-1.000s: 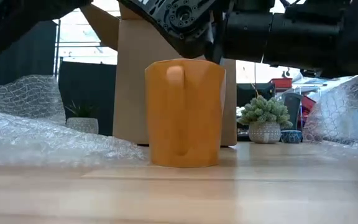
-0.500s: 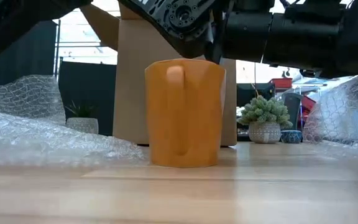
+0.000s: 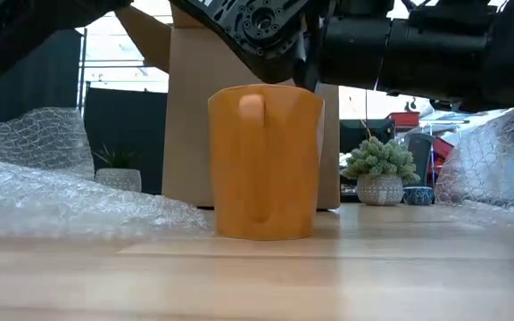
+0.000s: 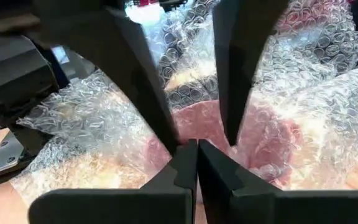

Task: Wrap mug
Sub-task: Wrap the pink mug with the transparent bubble wrap

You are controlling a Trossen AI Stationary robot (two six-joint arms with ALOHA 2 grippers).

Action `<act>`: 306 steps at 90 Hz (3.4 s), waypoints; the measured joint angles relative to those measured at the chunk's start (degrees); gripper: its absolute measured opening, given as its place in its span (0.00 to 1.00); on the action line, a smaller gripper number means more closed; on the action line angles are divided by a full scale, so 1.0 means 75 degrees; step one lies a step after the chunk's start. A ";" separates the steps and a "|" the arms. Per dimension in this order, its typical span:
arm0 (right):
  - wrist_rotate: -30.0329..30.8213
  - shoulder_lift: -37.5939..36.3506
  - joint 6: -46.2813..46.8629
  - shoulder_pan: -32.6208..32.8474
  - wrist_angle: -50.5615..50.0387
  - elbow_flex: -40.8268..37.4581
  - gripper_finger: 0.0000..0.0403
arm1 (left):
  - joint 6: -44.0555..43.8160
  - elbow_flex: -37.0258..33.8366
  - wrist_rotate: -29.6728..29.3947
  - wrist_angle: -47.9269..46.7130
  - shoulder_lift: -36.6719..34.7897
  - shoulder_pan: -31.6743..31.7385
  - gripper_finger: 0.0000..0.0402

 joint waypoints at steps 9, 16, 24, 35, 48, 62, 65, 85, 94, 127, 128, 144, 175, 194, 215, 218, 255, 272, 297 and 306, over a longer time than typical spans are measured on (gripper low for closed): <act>-0.0064 0.0000 -0.0032 0.0000 -0.0500 0.0527 0.37 | 0.0000 0.0000 0.0000 0.0000 0.0000 0.0000 0.00; -0.0175 0.0000 0.0079 0.0068 -0.0916 0.0989 0.39 | -0.0002 -0.0002 0.0000 0.0000 0.0000 0.0000 0.00; -0.0405 -0.0003 0.0485 0.0316 -0.1281 0.1424 0.39 | -0.0002 -0.0003 0.0000 0.0001 0.0000 0.0000 0.00; -0.0972 -0.0003 0.1301 0.0892 -0.1339 0.1647 0.38 | -0.0005 -0.0003 0.0000 0.0000 0.0000 0.0000 0.00; -0.1777 -0.0003 0.2830 0.1672 -0.1361 0.1655 0.36 | -0.0005 -0.0003 0.0000 0.0005 0.0000 0.0000 0.00; -0.1518 0.0063 0.4397 0.2447 -0.1368 0.1655 0.35 | -0.0011 -0.0006 0.0000 0.0030 0.0003 0.0000 0.00; -0.1201 0.0136 0.4542 0.2596 -0.1353 0.1635 0.35 | -0.0011 -0.0006 0.0002 0.0032 0.0002 0.0000 0.00; -0.0692 0.0712 0.4484 0.2829 -0.1281 0.1066 0.35 | -0.0018 -0.0006 0.0003 0.0044 0.0003 0.0000 0.00; -0.0539 0.0856 0.4243 0.2703 -0.1185 0.0852 0.35 | -0.0019 -0.0012 0.0003 0.0090 0.0004 0.0000 0.00; 0.0967 0.0890 0.2521 0.1823 -0.0725 0.0661 0.35 | -0.0022 -0.0012 0.0003 0.0175 0.0009 0.0003 0.00; 0.0998 0.0872 0.2480 0.1801 -0.0729 0.0661 0.35 | -0.0022 -0.0012 0.0003 0.0175 0.0009 0.0003 0.00; 0.1474 0.0796 0.1948 0.1449 -0.0774 0.0661 0.35 | -0.0019 -0.0012 0.0003 0.0177 0.0009 0.0003 0.00; 0.0876 0.0842 0.1620 0.0696 0.0116 -0.0298 0.31 | -0.0024 -0.0009 0.0003 0.0175 0.0009 0.0003 0.00; 0.0026 0.0798 0.1623 0.0444 0.1837 -0.1481 0.24 | -0.0025 -0.0003 0.0000 0.0190 0.0017 0.0006 0.00; -0.0030 0.0828 0.1587 0.0332 0.1938 -0.1545 0.17 | -0.0022 -0.0035 0.0017 0.0264 -0.0162 -0.0067 0.00; -0.0034 0.0828 0.1585 0.0332 0.1940 -0.1547 0.16 | -0.0019 -0.0043 0.0155 0.0169 -0.0215 -0.0083 0.00; 0.0045 0.0779 0.1521 0.0362 0.2103 -0.1568 0.16 | 0.0038 0.0077 0.0995 -0.0091 -0.0318 -0.0143 0.00; 0.0081 0.0769 0.1594 0.0338 0.2130 -0.1576 0.16 | -0.0022 0.0140 0.0956 -0.0446 -0.0151 0.0006 0.00; 0.0211 0.0801 0.1295 0.0312 0.1790 -0.1268 0.22 | -0.0220 0.0154 0.0905 -0.0405 -0.0044 0.0035 0.00; 0.0238 0.0801 0.1280 0.0312 0.1633 -0.1156 0.28 | -0.0218 0.0149 0.0880 -0.0408 -0.0035 0.0035 0.00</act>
